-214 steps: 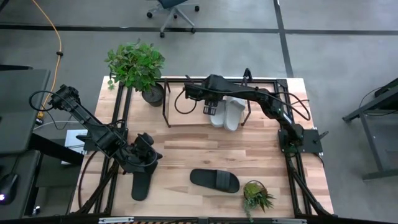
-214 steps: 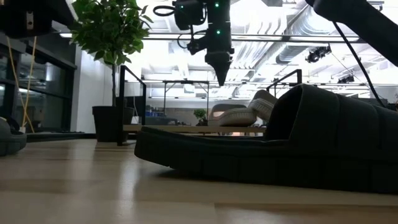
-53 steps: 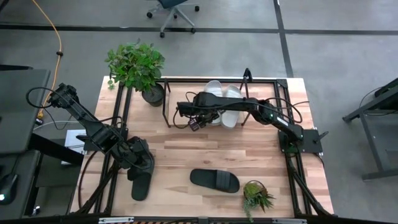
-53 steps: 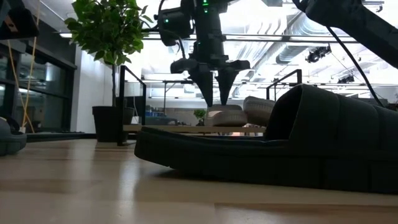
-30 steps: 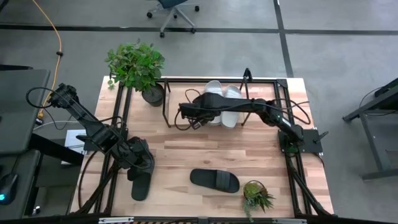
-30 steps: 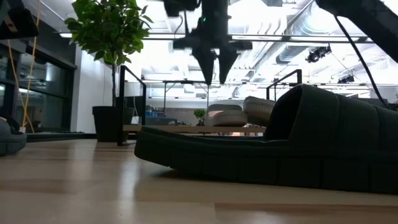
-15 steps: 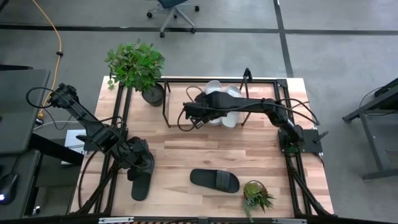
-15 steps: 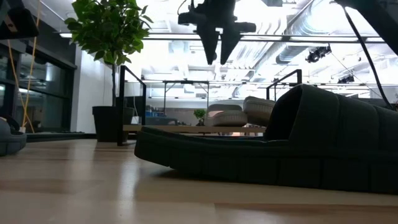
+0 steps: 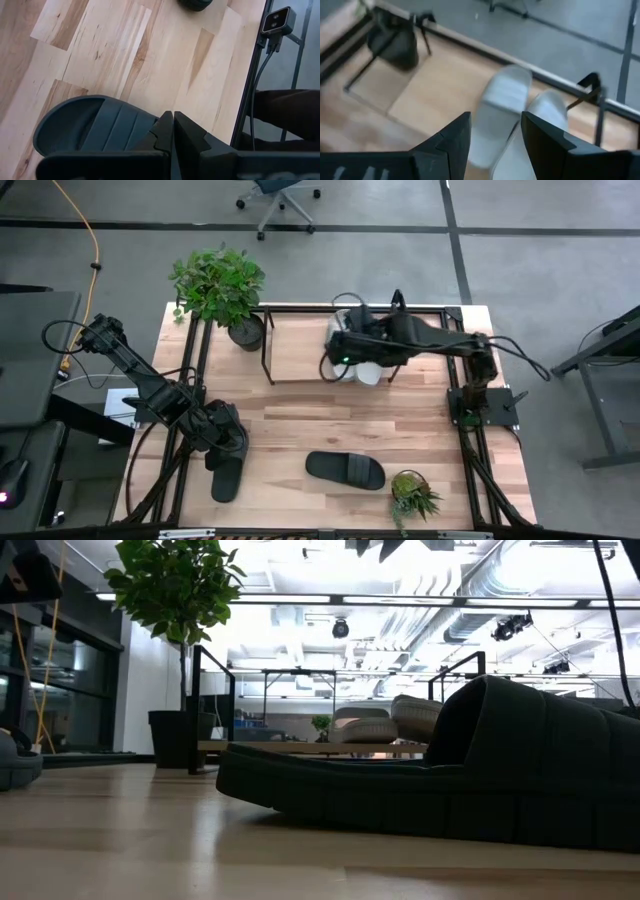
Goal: Pick and place slides into the shelf
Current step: Adjust the slippers on the shelf
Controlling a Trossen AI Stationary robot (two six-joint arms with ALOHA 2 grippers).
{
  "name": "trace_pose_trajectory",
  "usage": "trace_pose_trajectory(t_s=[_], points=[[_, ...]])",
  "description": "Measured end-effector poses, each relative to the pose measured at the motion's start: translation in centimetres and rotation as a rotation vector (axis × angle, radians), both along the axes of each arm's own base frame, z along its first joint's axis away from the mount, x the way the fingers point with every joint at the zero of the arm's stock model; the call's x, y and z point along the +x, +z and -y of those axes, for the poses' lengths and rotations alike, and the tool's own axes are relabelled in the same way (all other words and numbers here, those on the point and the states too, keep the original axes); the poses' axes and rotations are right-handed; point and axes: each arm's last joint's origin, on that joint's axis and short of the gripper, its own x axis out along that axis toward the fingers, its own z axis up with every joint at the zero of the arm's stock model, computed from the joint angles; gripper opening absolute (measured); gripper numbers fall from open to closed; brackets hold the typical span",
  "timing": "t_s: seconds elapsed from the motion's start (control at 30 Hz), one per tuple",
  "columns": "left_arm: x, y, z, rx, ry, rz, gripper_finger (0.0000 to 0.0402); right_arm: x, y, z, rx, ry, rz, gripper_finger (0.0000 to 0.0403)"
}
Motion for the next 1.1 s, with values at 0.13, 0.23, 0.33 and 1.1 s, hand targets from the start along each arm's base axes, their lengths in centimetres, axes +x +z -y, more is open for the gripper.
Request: trace_pose_trajectory(t_s=[0.13, 0.23, 0.33, 1.1], points=[[0.0, 0.0, 0.0, 0.000, 0.000, 0.000, 0.0005, 0.8, -1.0, 0.1, 0.028, 0.019, -0.038, 0.0165], [0.0, 0.0, 0.0, -0.001, 0.002, 0.000, 0.0005, 1.1, -1.2, 0.1, 0.017, 0.016, -0.046, 0.0165], [0.0, 0.0, 0.0, -0.002, 0.003, 0.001, 0.0005, 1.0, -1.2, 0.4, 0.010, 0.026, -0.060, 0.0165], [0.0, 0.0, 0.0, -0.011, 0.052, 0.003, 0.0005, -6.9, -3.8, 0.8, 0.062, -0.030, 0.196, 0.0164]])
